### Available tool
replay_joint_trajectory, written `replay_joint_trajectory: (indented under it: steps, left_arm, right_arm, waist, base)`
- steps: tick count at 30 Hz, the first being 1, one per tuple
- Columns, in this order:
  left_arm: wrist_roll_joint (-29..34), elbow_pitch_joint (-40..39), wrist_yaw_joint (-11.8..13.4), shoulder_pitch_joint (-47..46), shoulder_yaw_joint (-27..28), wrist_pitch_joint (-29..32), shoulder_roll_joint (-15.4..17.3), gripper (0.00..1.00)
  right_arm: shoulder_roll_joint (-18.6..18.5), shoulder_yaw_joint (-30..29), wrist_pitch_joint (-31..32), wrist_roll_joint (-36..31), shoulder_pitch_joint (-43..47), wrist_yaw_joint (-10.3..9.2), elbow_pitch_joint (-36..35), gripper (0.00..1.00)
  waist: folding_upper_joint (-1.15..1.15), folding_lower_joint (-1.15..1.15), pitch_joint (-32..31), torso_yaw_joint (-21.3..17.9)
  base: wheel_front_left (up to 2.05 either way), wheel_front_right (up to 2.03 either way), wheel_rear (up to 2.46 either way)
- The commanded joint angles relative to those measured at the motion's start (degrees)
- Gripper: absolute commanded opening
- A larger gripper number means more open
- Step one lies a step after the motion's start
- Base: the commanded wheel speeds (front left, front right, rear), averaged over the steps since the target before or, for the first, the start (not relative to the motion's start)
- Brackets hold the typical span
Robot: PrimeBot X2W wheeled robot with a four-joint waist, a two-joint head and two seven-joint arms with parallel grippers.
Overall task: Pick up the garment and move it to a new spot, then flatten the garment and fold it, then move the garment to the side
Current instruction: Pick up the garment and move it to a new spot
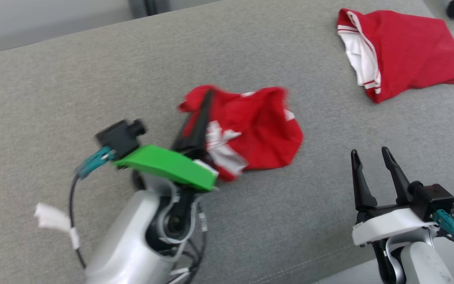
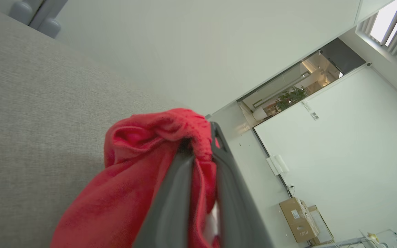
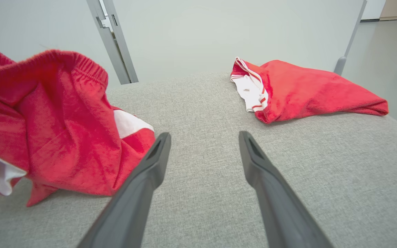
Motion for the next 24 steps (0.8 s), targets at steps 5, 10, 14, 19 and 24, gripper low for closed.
replay_joint_trajectory:
  steps: [5, 10, 14, 19, 24]
  left_arm:
    - [1.1, 11.3, 2.0, 4.0, 6.5, -5.9, 3.1, 0.00]
    - [2.3, 18.2, -1.3, 6.1, 9.1, -7.2, 3.9, 1.00]
    - [4.8, 21.0, -4.2, 6.4, 7.9, -7.5, 5.1, 1.00]
    - [14.7, 18.7, -5.9, 7.8, 10.8, -7.7, 6.9, 1.00]
    - [26.1, 9.7, -8.7, 14.4, 19.0, -7.7, 4.9, 1.00]
  right_arm:
    - [0.0, -0.9, 0.0, 0.0, 1.7, -0.09, 0.2, 1.00]
    - [-0.1, -1.2, 0.0, -0.6, 1.8, -0.09, 0.7, 1.00]
    - [-0.1, -1.0, 0.0, -1.3, 1.7, -0.09, 1.2, 1.00]
    - [-0.1, -1.4, 0.0, -2.1, 1.9, -0.09, 1.0, 1.00]
    - [-0.1, -2.8, 0.0, -3.1, 2.6, -0.09, 0.2, 1.00]
  waist:
    - [0.00, 0.00, -0.5, -1.9]
    - [0.00, 0.00, -1.1, 0.7]
    - [0.00, 0.00, -2.0, 2.8]
    - [0.00, 0.00, -3.4, 5.3]
    - [0.00, 0.00, -5.1, 7.4]
  base:
    - [0.00, 0.00, 0.00]
    - [0.00, 0.00, 0.00]
    - [0.00, 0.00, 0.00]
    - [0.00, 0.00, 0.00]
    - [0.00, 0.00, 0.00]
